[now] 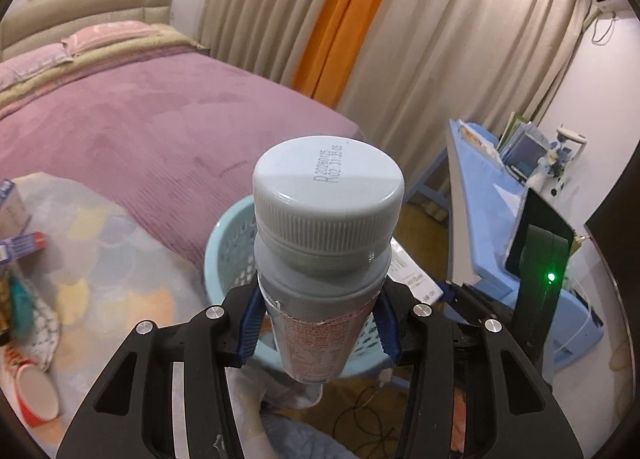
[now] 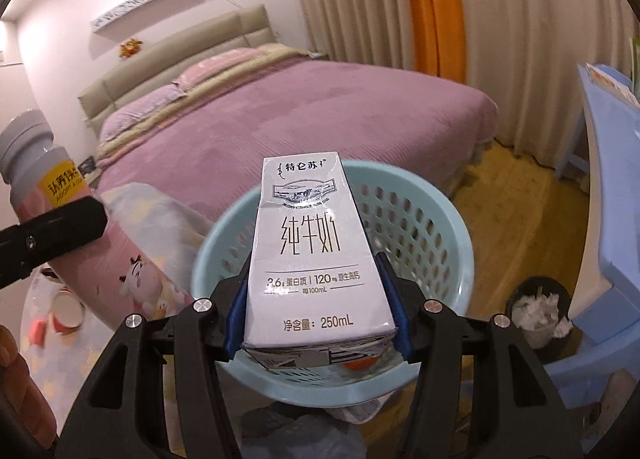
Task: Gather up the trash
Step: 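Carry the carton and bottle over the blue basket and open both tools to drop them, then grasp the pink packet with the left tool while the right tool grasps the red-and-white paper bowl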
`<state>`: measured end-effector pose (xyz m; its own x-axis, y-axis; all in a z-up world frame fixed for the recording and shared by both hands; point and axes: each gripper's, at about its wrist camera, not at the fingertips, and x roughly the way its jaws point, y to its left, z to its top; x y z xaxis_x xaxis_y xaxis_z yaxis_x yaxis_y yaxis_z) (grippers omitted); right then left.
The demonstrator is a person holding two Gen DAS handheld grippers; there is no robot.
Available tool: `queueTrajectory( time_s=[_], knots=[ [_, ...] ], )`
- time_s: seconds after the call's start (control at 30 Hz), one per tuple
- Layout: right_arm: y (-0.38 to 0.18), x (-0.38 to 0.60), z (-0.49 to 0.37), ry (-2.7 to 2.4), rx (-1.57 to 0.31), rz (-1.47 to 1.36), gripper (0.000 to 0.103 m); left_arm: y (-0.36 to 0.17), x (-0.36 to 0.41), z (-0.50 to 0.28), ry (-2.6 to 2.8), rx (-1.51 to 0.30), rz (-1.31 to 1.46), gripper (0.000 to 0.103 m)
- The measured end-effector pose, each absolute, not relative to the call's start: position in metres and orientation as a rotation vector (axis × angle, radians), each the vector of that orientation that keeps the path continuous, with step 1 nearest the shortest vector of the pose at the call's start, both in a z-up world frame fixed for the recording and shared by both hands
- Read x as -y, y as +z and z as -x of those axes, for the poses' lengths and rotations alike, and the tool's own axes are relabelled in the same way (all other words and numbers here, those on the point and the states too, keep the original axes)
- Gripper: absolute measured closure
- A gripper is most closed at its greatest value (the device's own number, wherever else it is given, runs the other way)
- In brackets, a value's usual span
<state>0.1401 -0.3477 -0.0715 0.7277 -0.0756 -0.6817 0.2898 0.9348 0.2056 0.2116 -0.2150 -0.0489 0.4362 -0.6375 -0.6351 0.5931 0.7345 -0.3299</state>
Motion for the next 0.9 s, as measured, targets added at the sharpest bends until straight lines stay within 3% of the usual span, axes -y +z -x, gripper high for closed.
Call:
queueTrajectory(
  time_s=[0.33,0.4,0.43,0.5,0.9],
  knots=[
    [-0.097,0.355,-0.149,-0.228,-0.797,-0.337,0.048,-0.086,0.235,-0.238,-0.735,-0.907,0.072,0.056],
    [-0.099,0.357,-0.149,-0.226,-0.800,-0.345,0.041,-0.087,0.234,-0.237,-0.726,-0.903,0.074,0.048],
    [-0.100,0.357,-0.148,-0.225,-0.800,-0.349,0.041,-0.086,0.232,-0.236,-0.719,-0.896,0.077,0.041],
    [-0.101,0.357,-0.147,-0.230,-0.801,-0.353,0.041,-0.084,0.229,-0.235,-0.699,-0.882,0.077,0.036],
    [-0.081,0.332,-0.136,-0.171,-0.759,-0.316,0.041,-0.078,0.196,-0.216,-0.688,-0.869,0.103,0.036]
  ],
)
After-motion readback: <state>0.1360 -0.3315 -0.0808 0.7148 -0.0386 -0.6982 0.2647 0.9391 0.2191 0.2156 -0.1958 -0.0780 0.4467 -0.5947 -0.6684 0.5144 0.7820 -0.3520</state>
